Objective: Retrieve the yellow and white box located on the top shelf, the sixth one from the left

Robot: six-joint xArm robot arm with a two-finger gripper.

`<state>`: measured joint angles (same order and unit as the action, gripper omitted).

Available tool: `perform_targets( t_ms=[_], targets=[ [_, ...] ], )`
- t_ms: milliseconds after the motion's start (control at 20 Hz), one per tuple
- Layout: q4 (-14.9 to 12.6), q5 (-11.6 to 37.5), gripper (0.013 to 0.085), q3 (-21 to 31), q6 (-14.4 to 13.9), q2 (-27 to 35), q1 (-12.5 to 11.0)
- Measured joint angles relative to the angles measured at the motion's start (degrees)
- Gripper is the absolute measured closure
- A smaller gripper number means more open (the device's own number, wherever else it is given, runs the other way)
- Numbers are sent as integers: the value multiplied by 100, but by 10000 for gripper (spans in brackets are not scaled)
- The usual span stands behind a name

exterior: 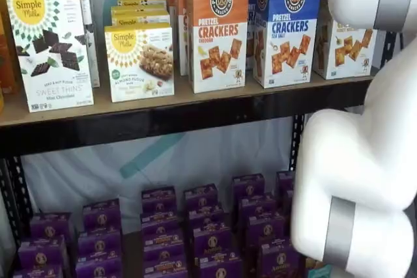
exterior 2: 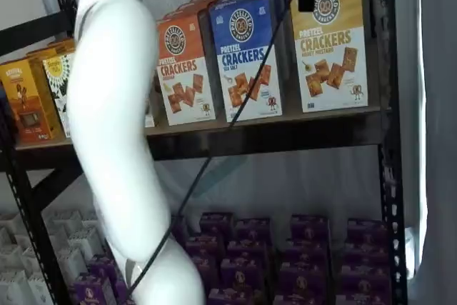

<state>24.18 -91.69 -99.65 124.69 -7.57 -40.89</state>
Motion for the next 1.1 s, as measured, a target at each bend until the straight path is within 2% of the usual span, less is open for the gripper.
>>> perform_targets(
  t_ms=[450, 650, 1100],
  targets=[
    [-430, -639, 130, -636, -165, 382, 153],
    [-737, -1025, 130, -1016, -231, 582, 262],
    [-1245, -1112, 130, -1017, -297, 536, 520]
  ],
)
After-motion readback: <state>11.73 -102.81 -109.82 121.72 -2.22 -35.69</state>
